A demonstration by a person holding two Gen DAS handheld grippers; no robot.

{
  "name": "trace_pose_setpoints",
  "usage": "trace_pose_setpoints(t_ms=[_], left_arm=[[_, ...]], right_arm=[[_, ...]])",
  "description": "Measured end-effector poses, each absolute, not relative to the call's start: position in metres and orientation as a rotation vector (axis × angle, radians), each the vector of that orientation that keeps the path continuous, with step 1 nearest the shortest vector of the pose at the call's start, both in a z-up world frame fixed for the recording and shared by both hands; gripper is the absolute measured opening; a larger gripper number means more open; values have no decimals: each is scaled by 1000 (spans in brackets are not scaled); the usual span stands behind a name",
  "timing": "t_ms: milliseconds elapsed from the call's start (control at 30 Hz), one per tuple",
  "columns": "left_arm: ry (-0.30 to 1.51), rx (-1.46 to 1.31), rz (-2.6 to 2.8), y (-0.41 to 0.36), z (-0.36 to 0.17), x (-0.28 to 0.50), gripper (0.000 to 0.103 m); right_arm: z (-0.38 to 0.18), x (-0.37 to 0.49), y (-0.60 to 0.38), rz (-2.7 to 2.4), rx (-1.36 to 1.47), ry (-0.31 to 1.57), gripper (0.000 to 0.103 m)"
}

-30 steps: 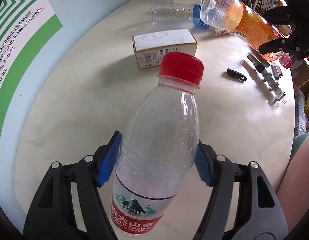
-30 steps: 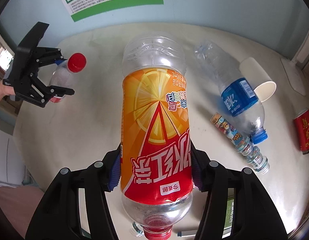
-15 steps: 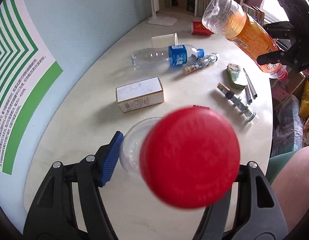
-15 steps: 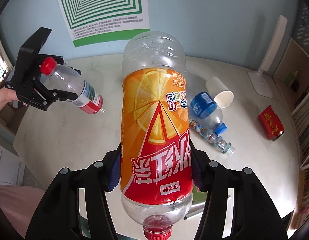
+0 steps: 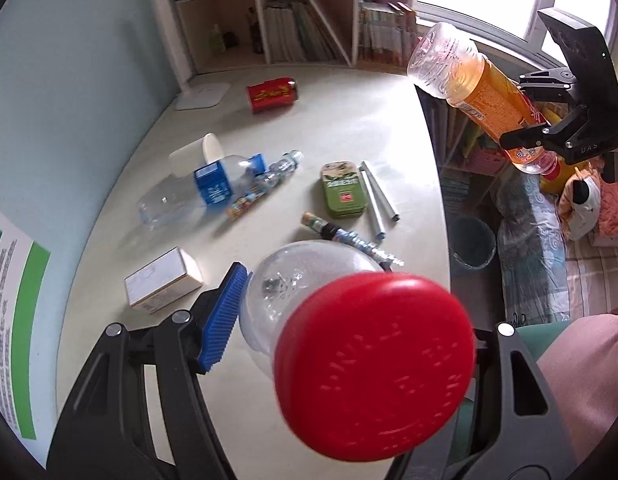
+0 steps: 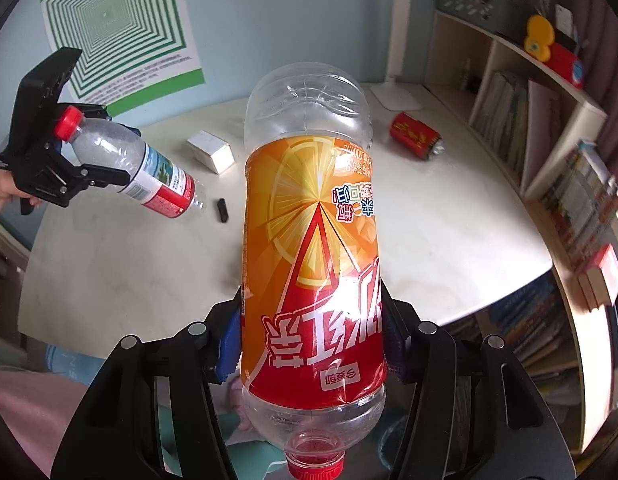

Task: Collect trash
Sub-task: 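Lift both held bottles and carry them over the teal trash bin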

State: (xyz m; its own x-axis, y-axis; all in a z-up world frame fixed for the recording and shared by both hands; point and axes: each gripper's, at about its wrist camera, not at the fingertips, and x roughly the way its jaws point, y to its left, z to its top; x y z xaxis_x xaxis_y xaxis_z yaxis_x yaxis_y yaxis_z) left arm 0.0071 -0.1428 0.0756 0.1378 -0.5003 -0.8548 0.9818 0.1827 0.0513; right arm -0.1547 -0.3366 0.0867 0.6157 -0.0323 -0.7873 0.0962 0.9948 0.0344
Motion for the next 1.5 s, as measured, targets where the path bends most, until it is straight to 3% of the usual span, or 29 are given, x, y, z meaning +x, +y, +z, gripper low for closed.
trace_pose_setpoints(t_ms=[333,567,833,1033,1333,1500], left_arm=[[757,893,-1437,-274,75,-143,63],[856,976,-1527,-377,12,-267,63],[1006,1097,-1562,-469,-127,-368,63],[1105,1153,-1599,-520,-247,-415,63],[1241,1256,-1517,-571,-450,-446,63],[1293,1308,-1461,-577,-524,-448,63]], right_arm=[[32,-305,-418,-262,254,904,57],[-54,-412,-501,-336,428,957,57],[-194,-489,-576,-434,595,1058,57],[-331,-513,-608,-460,760,1134,57],[-544,-509,-633,-502,1018,1241,57],[-612,-490,-641,-500,1053,1289,57]])
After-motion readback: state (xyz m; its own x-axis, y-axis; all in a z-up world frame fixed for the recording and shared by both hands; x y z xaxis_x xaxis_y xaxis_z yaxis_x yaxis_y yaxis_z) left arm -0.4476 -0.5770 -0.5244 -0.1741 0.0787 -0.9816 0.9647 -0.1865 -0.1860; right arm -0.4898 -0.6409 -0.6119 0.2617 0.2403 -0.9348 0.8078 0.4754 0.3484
